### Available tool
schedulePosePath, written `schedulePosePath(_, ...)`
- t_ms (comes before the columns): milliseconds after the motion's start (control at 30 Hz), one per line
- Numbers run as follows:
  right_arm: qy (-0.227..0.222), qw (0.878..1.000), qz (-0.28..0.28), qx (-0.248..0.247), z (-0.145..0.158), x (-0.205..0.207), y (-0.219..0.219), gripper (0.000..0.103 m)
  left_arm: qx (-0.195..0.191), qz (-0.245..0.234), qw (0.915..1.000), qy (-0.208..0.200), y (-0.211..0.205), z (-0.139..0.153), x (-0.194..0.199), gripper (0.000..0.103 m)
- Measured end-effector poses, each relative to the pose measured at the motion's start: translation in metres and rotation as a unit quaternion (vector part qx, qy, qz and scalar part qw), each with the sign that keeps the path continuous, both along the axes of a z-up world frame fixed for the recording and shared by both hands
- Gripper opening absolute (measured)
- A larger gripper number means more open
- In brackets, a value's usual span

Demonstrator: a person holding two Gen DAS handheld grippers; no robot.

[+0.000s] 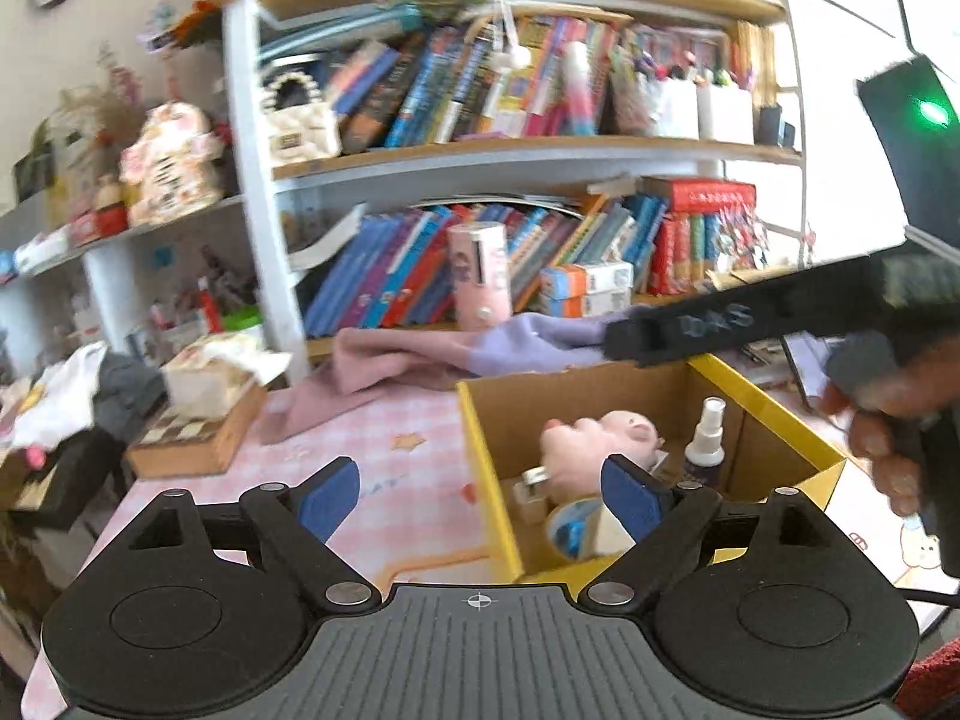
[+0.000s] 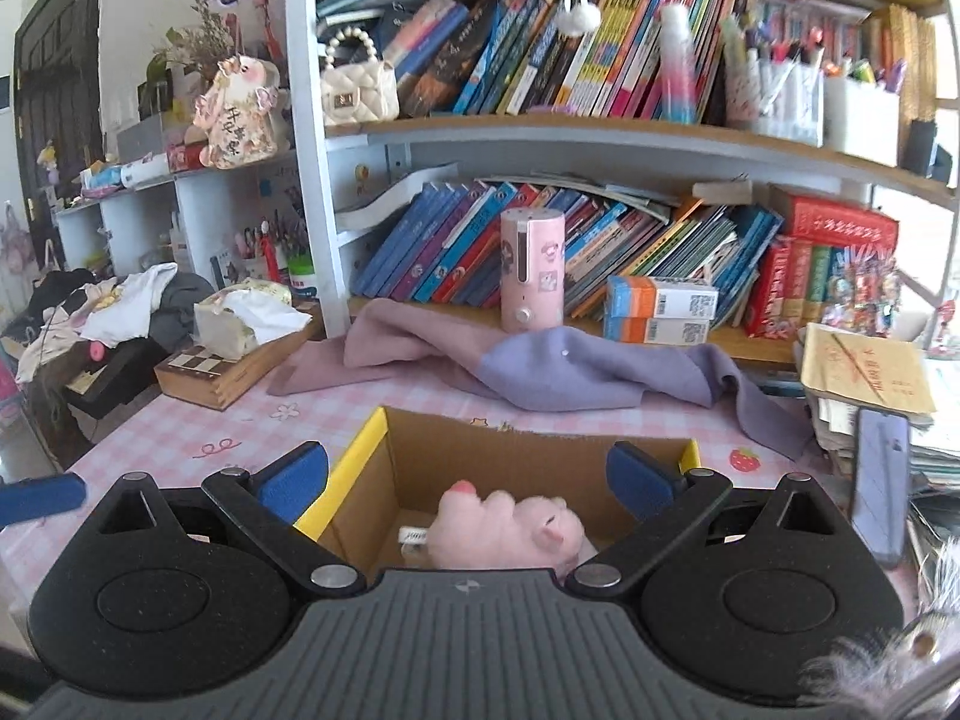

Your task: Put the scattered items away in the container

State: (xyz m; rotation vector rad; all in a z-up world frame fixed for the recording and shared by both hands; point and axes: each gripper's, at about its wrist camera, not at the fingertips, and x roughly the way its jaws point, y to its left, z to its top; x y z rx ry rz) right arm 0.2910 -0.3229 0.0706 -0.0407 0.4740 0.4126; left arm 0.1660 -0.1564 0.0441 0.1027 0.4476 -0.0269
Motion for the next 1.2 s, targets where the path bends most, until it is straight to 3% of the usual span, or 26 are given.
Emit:
schedulePosePath(200,-0.018,1.0,-0.023,-0.003,-0.004,-0.053,0.008,0.1,-0.021,0.032,0.9991,-0.017,0.033,0.003,-0.034,0.092)
schedulePosePath(500,-0.001,0.998,-0.068,-0.014,-0.024,-0.131,0.026,0.1,-0.027,0.046,0.9985,-0.014,0.065,-0.009,-0.095,0.096)
schedulePosePath(900,0.031,0.995,-0.093,-0.034,-0.054,-0.218,0.039,0.1,-0.034,0.044,0.9981,0.028,0.084,-0.031,-0.151,0.097)
schedulePosePath(1200,0.078,0.99,-0.112,-0.033,-0.065,-0.245,0.032,0.1,-0.04,0.031,0.9962,0.071,0.08,-0.044,-0.165,0.102)
